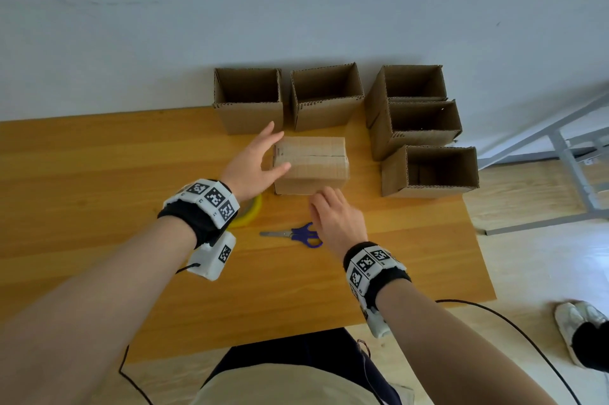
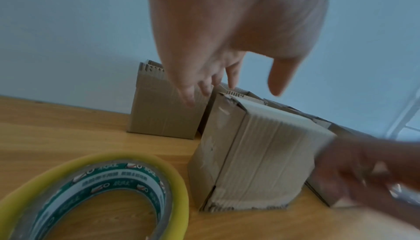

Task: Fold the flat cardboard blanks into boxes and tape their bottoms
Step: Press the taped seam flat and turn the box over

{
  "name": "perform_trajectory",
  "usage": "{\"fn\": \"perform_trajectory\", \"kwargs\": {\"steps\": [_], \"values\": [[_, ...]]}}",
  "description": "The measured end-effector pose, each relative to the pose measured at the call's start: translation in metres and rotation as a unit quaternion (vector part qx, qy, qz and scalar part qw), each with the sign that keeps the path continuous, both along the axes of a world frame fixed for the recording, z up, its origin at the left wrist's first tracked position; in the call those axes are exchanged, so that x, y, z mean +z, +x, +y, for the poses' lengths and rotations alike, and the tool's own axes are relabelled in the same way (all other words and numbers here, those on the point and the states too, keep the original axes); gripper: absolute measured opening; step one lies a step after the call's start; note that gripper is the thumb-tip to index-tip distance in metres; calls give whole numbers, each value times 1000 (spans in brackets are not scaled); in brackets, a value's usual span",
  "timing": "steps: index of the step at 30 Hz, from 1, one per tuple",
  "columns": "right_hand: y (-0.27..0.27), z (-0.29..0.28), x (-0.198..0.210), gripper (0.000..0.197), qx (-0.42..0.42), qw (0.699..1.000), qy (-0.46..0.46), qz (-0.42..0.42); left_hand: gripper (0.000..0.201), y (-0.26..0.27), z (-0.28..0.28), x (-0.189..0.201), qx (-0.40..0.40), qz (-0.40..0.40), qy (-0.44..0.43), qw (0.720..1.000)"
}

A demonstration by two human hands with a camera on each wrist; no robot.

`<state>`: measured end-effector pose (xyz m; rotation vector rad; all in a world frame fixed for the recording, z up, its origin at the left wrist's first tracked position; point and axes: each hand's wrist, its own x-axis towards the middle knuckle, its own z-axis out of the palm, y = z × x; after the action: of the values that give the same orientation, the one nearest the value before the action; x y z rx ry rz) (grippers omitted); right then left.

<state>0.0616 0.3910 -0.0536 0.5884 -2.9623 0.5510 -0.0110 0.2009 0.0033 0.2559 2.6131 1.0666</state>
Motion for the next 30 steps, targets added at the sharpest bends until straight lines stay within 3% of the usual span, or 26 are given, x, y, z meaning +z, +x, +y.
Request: {"fn": "perform_trajectory", "kwargs": {"steps": [1,4,8,11,14,19,26,30], "values": [[-5,0,6,13,-13,998,-21,56,59,4,1,-1,8,19,-3,1000],[-21,-2,28,32,-46,995,-34,78,54,15,8,-5,-4,58,-40,998],[-34,-9,38,51,-44,998,33,-18,57,22,20,-12,-53,81,-132,987],[-39,-10,36,54,-35,992,71,-96,60,28,26,-16,-86,86,-204,971],[-40,-11,34,55,-37,988,88,-122,59,32,31,-20,-101,85,-239,962],[-44,0,31,56,-21,986,114,-117,62,33,32,-29,-82,89,-237,964],[-48,21,29,60,-55,988,21,-144,63,31,30,-27,-90,97,-254,958],[-47,17,36,62,-104,970,-93,-200,66,29,37,-24,-32,9,-130,991]]}}
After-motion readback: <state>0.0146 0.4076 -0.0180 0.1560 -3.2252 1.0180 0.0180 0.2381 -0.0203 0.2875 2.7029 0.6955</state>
